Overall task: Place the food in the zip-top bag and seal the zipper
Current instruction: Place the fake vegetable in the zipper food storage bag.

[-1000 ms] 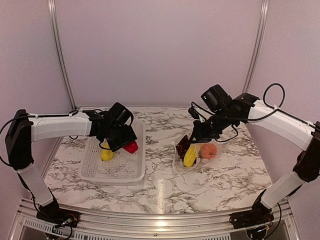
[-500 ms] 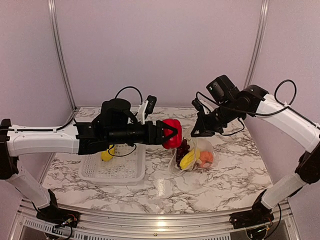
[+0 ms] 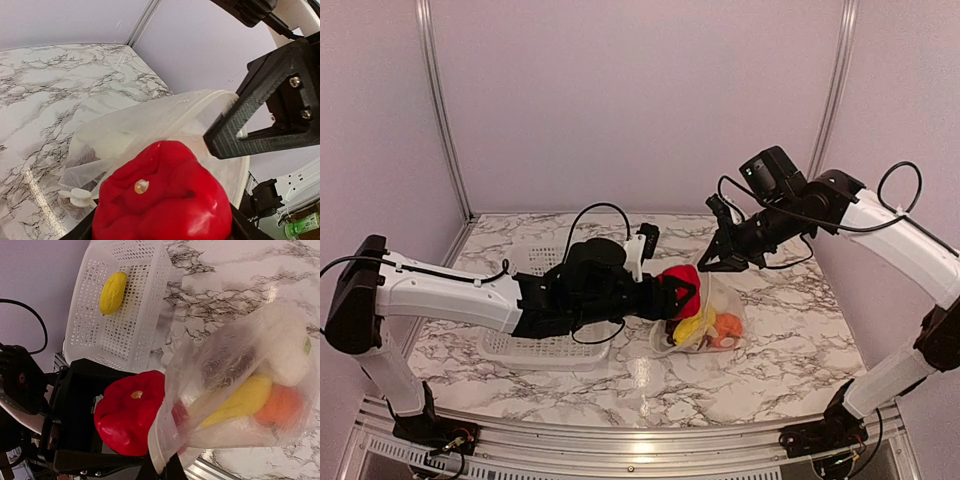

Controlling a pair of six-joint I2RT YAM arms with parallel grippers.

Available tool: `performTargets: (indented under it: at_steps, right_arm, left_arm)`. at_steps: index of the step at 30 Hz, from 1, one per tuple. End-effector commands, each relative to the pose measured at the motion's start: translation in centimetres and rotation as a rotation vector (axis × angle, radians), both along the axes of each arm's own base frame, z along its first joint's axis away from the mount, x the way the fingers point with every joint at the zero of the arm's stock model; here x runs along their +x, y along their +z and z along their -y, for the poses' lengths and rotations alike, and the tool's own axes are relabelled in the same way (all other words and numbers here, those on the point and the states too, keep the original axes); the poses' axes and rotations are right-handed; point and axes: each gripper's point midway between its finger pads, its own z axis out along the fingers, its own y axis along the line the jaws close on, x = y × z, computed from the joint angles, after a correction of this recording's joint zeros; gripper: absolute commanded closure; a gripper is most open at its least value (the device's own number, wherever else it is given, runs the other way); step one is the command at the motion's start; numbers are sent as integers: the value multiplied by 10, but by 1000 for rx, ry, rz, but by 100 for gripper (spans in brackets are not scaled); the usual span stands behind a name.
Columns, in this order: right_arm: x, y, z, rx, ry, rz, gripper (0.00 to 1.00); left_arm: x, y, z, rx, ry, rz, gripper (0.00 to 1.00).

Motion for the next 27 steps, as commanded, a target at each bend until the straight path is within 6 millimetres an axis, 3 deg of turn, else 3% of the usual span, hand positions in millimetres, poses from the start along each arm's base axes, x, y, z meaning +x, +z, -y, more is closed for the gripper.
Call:
performTargets:
  at_steps: [1,6,8,11,14,18,27]
  right_arm:
    - [-4,23,-11,128,-3,-6,100]
    - [-2,25,-12,156,-23,-19,100]
    - [-3,26,-14,172,-21,-27,100]
    - [-4,24,-15,184,-23,-38,100]
    - [-6,25,-12,191,-31,-36,100]
    - [-5,29,-2,199,-58,-23,100]
    - [3,19,19,198,-110,-6,100]
  left_arm:
    - [24,-18,4,27,123,21,60]
    - [29,-39,18,47,118,6,55]
    - [31,-45,24,64,117,2,50]
    - [36,-46,33,71,119,10,34]
    - [43,-35,39,71,134,36,13]
    - [48,-22,41,93,145,64,1]
    - [30,20,28,62,74,78,1]
